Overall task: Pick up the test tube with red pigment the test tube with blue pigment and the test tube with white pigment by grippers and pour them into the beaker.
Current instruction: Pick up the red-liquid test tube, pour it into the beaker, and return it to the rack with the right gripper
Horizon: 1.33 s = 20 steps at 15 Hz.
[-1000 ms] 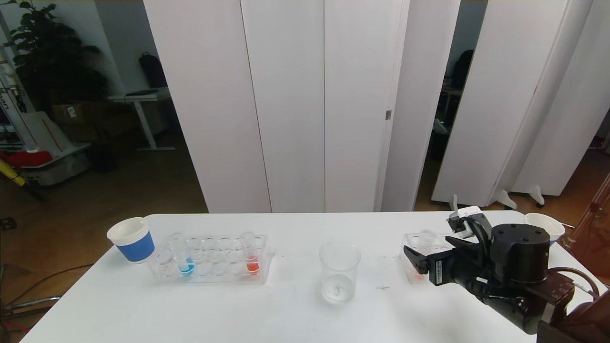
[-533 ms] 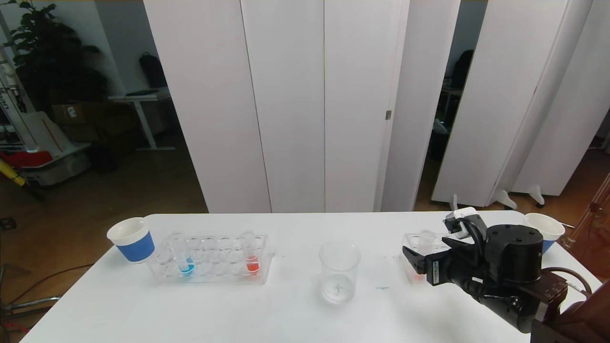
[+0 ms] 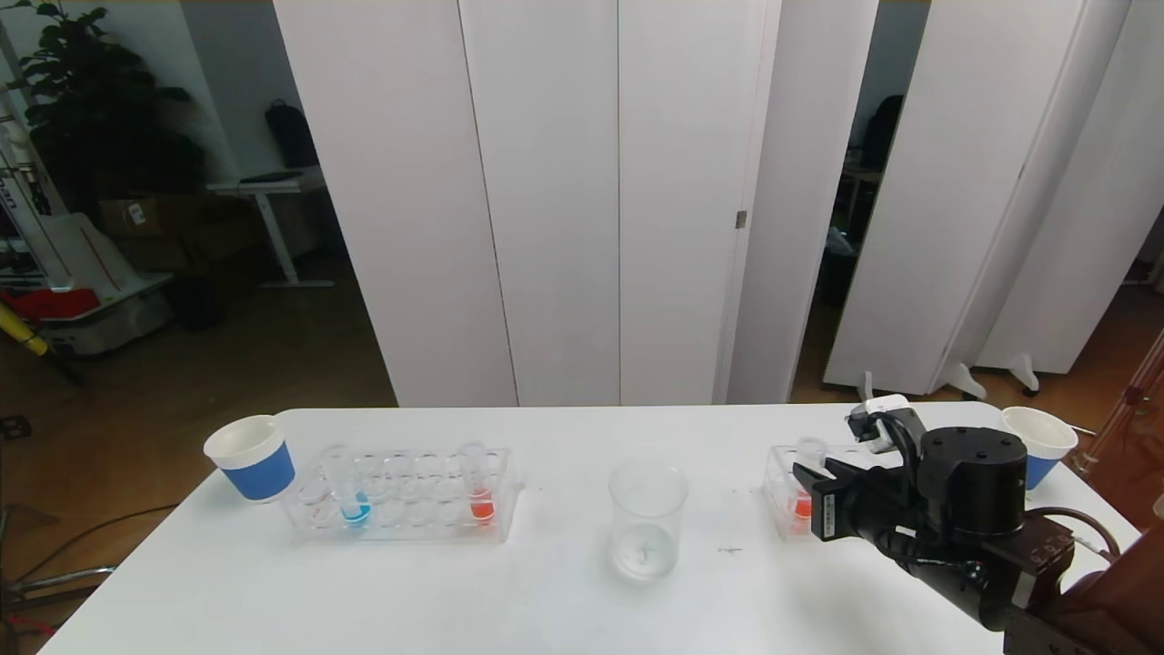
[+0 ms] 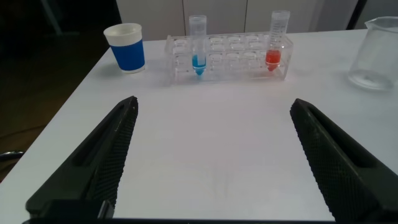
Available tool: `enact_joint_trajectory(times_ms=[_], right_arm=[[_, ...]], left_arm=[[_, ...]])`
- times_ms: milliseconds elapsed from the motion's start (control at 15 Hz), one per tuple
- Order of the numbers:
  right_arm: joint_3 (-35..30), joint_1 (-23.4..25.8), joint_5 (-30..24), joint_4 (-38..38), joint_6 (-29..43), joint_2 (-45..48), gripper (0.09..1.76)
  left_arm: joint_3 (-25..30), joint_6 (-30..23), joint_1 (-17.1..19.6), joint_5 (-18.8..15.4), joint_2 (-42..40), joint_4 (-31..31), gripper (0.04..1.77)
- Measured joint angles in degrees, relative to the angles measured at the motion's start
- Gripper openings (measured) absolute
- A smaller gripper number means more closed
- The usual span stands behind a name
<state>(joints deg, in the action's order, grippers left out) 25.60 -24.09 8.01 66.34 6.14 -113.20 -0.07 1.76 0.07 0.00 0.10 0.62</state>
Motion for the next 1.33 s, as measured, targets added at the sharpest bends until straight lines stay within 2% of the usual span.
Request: enact_joint_trajectory(times_ms=[1333], right_arm=[[0.2, -0.5, -0.3, -0.6, 0.2, 0.6, 0.59]], left_arm=[[0.0, 0.0, 0.0, 0.0, 0.0, 0.0, 1.75]])
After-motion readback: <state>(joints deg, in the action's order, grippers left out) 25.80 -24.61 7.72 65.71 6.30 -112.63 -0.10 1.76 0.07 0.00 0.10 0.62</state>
